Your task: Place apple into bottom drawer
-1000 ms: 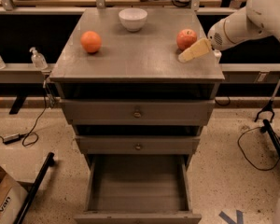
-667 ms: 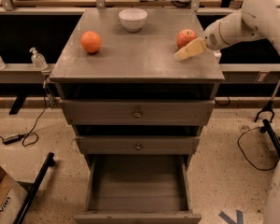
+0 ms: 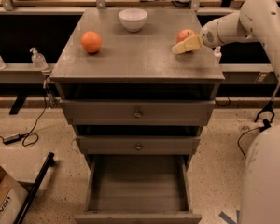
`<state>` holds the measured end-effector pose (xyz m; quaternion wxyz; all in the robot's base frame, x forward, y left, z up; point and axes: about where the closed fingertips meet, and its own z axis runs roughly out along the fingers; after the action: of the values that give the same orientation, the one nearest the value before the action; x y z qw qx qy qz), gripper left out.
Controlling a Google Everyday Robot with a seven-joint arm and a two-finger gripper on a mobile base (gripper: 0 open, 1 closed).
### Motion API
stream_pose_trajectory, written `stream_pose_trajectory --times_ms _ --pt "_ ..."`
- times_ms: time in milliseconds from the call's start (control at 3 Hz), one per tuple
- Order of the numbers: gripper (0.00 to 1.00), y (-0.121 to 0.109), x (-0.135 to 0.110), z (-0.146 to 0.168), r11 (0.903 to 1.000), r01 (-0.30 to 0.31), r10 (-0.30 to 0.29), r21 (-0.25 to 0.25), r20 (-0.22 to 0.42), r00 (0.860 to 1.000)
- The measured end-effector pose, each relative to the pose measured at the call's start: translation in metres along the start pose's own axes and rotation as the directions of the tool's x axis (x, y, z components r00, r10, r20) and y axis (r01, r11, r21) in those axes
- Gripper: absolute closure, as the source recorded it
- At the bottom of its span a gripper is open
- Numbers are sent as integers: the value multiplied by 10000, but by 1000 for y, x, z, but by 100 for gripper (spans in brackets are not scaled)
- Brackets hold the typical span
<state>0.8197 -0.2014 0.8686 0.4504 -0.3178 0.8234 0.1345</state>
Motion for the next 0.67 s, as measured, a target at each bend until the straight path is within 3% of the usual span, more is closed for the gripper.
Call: stream_pose_trajectory --times_ms 667 --pt "0 -18 -14 29 9996 84 -67 -282 574 9983"
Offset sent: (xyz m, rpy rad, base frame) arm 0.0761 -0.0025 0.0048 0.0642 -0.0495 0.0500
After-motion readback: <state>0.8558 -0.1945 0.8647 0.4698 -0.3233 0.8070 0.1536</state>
